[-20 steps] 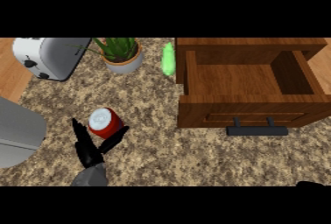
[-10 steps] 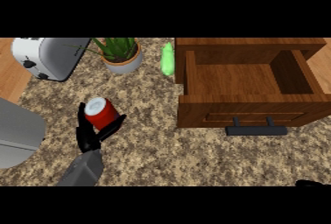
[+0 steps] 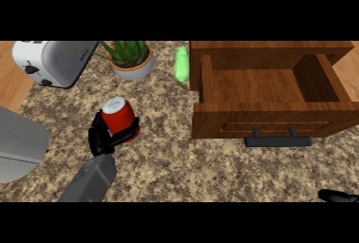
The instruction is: Pick up the can, place it into the drawer and close the drawer
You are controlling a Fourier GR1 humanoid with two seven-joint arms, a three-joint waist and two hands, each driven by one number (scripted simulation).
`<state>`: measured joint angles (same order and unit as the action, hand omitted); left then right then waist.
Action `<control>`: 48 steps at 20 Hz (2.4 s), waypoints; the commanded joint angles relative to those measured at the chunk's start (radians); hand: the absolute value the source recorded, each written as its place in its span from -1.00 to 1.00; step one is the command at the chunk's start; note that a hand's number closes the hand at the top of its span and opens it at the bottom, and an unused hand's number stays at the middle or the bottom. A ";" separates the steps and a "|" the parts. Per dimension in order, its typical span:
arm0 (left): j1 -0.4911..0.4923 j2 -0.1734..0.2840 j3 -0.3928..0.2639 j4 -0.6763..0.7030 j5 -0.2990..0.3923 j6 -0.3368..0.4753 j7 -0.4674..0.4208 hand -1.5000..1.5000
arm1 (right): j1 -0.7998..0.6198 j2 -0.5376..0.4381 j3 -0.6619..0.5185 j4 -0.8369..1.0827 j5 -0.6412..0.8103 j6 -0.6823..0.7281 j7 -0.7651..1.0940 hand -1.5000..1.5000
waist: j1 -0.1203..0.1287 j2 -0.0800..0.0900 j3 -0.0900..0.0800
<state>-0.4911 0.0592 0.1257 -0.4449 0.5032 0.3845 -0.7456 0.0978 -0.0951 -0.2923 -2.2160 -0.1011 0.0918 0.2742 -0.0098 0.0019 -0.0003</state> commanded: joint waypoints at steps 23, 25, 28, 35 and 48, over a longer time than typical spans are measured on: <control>-0.216 -0.014 -0.251 -0.304 -0.207 -0.221 0.403 1.00 | 0.014 -0.045 -0.106 -0.042 -0.067 0.015 0.042 -1.00 | 0.019 -0.012 0.002; -0.270 0.001 -0.241 -0.315 -0.210 -0.209 0.482 1.00 | 0.049 0.022 0.002 -0.108 0.037 -0.008 0.045 -1.00 | 0.010 -0.007 0.001; -0.325 0.019 -0.239 -0.424 -0.195 -0.188 0.638 1.00 | 0.011 0.010 -0.008 -0.099 0.036 -0.024 0.066 -1.00 | 0.014 -0.007 0.001; -0.509 -0.057 -0.252 -0.484 -0.246 -0.042 0.802 1.00 | 0.015 0.004 -0.041 -0.001 -0.009 0.025 -0.038 -1.00 | 0.001 -0.004 0.001; -0.851 -0.059 -0.220 -0.249 -0.267 -0.006 0.908 1.00 | -0.030 -0.038 -0.068 -0.059 -0.033 0.007 0.070 -1.00 | -0.028 0.006 0.001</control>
<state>-1.2170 0.0049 -0.1320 -0.8223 0.2380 0.3845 0.1670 0.0738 -0.1127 -0.3473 -2.2595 -0.1066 0.0879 0.3150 -0.0212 0.0024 0.0007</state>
